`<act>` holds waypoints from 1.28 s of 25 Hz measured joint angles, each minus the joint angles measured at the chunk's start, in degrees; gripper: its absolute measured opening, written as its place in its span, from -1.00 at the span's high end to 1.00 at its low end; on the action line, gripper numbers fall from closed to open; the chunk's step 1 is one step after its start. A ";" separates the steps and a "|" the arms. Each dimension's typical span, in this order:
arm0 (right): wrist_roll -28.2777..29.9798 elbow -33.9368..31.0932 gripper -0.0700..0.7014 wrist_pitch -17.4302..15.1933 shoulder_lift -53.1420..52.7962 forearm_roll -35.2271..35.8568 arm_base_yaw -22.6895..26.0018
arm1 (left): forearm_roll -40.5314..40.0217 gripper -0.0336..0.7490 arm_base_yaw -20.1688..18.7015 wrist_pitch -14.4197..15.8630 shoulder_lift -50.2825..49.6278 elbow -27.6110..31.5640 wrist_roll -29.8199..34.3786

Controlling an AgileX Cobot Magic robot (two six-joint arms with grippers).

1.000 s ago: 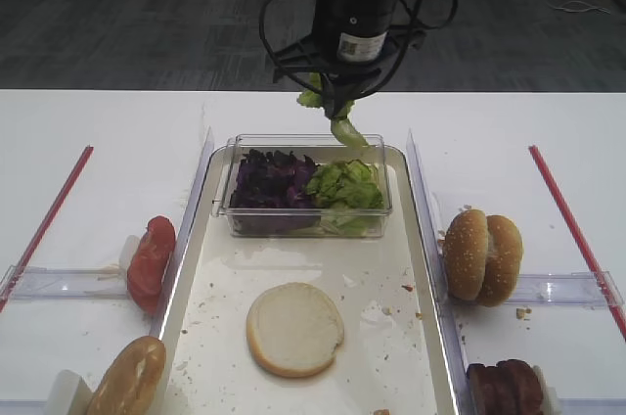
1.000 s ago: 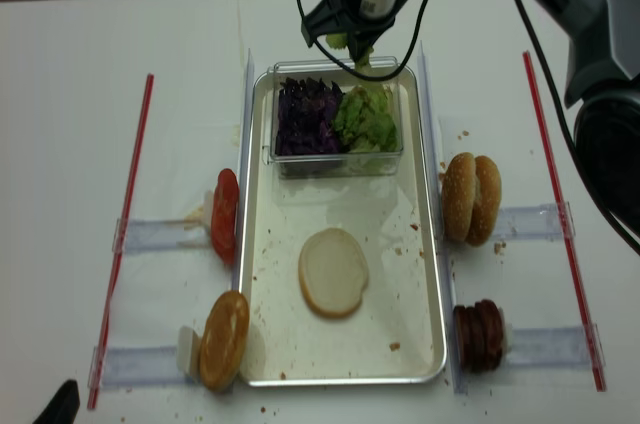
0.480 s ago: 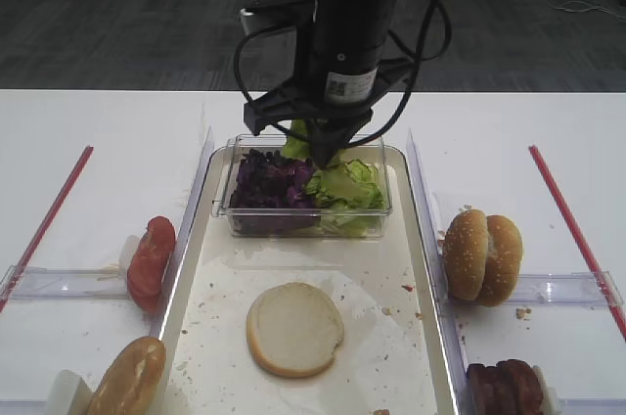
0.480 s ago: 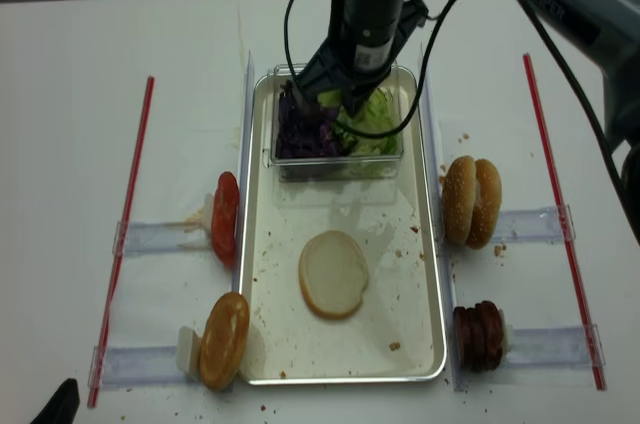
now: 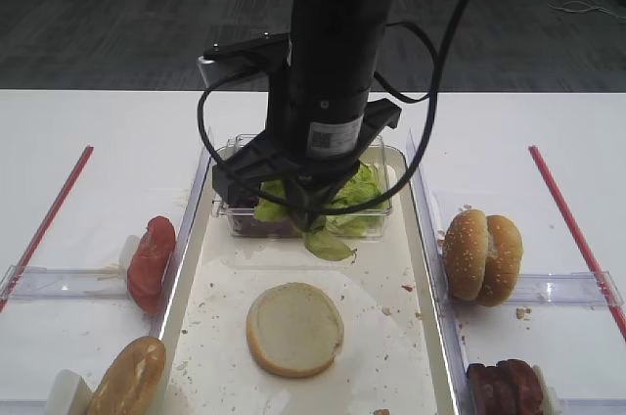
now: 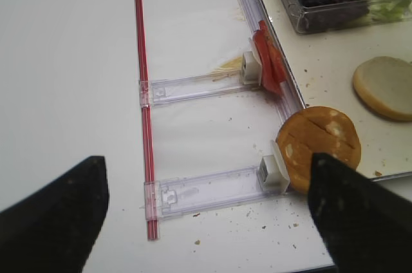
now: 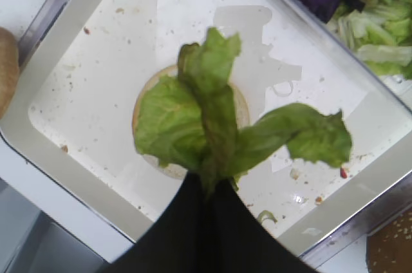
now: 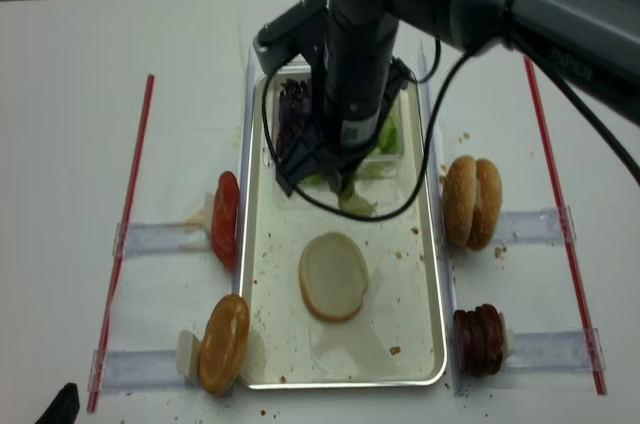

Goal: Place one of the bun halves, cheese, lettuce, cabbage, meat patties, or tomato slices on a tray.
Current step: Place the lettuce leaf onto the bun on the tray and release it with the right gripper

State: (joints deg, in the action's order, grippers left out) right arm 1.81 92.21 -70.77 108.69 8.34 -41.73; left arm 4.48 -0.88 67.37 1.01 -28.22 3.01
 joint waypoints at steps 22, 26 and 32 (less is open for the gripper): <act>2.85 -9.76 0.70 0.46 -5.74 4.73 -3.40 | 0.09 -0.66 0.00 0.00 0.00 0.00 0.00; 2.93 -9.76 0.70 0.58 -5.07 4.53 -3.40 | 0.09 -0.66 0.00 0.00 0.00 0.00 0.00; 4.05 -9.76 0.70 3.17 -1.18 4.50 -3.40 | 0.09 -0.66 0.00 0.00 0.00 0.00 0.00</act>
State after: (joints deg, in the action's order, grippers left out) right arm 5.86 82.45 -67.60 107.51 12.84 -45.13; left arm 4.57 -0.88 67.37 1.01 -28.22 3.01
